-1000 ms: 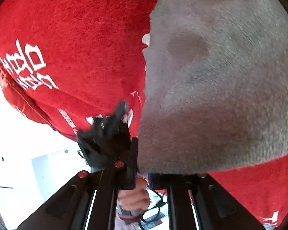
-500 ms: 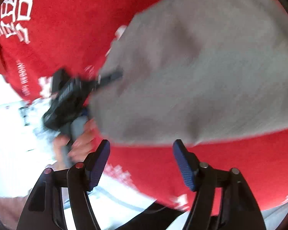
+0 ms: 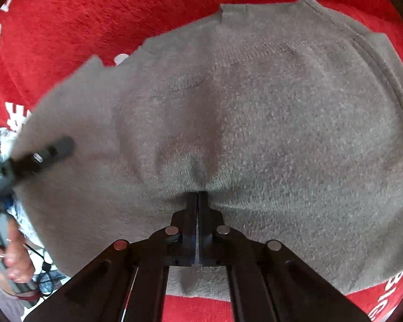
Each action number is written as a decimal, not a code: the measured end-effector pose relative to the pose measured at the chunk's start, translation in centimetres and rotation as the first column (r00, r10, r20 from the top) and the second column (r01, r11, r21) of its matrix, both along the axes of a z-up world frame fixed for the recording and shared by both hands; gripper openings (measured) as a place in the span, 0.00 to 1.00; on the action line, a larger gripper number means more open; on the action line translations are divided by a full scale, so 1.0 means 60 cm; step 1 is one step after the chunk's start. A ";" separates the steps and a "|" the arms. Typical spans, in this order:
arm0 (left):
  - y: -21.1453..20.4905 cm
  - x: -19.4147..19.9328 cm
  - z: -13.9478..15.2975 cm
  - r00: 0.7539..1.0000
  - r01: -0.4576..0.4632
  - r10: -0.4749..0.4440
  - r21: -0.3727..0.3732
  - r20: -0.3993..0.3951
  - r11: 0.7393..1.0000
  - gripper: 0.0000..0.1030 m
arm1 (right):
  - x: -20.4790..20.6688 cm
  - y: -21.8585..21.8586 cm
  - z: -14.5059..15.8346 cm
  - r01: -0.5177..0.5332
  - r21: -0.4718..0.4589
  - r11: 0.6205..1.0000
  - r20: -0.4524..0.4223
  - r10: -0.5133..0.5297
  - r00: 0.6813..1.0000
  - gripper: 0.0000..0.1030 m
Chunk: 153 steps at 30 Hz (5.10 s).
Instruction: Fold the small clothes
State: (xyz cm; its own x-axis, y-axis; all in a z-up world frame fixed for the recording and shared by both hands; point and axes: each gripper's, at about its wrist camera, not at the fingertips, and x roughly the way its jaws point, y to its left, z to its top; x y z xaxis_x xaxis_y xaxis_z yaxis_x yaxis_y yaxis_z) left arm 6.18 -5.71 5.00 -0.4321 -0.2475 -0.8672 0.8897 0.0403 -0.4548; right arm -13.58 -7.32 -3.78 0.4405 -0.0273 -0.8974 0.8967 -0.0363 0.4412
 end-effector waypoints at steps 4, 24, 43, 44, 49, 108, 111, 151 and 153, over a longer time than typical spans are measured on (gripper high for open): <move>-0.019 -0.086 0.065 0.993 0.104 -0.098 -0.099 0.060 0.990 0.16 | -0.030 -0.006 -0.008 0.046 0.058 0.997 0.120 -0.053 0.991 0.00; 0.007 -0.511 0.034 0.698 0.655 -0.538 -0.119 0.472 0.746 0.51 | -0.357 0.046 -0.074 0.527 0.262 0.809 0.492 -0.581 0.648 0.14; -0.070 -0.359 0.058 0.916 0.323 -0.282 -0.104 0.286 0.941 0.51 | -0.475 0.142 -0.089 0.614 0.385 0.689 0.652 -0.674 0.346 0.53; -0.072 -0.336 0.050 0.919 0.293 -0.257 -0.084 0.300 0.952 0.51 | -0.479 0.141 -0.094 0.612 0.400 0.682 0.674 -0.672 0.308 0.57; -0.074 -0.252 0.026 0.958 0.161 -0.147 -0.036 0.246 0.986 0.51 | -0.489 0.112 -0.091 0.590 0.407 0.697 0.720 -0.642 0.263 0.71; 0.059 -0.261 -0.058 0.899 0.239 -0.260 0.101 0.354 0.966 0.70 | -0.395 0.125 0.054 0.153 0.023 0.988 -0.047 -0.152 0.987 0.06; 0.062 -0.254 -0.062 0.911 0.222 -0.247 0.114 0.331 0.968 0.70 | -0.401 0.128 0.053 0.160 0.021 0.987 -0.054 -0.158 0.986 0.16; 0.049 -0.213 -0.026 0.917 0.155 -0.196 0.143 0.348 0.978 0.99 | -0.426 0.143 0.116 0.213 0.044 0.976 -0.176 -0.202 0.963 0.62; 0.041 -0.207 -0.021 0.917 0.145 -0.185 0.137 0.355 0.980 0.99 | -0.436 0.139 0.118 0.226 0.037 0.973 -0.163 -0.218 0.962 0.66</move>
State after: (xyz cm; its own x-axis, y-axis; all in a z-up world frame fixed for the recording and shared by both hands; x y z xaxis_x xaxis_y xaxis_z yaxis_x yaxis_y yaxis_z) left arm -6.25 -3.23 3.71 -0.1087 -0.0986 -0.9892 0.9908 -0.0912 -0.0998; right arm -39.72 1.00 3.29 0.2829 -0.0577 -0.9574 0.9210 -0.2625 0.2880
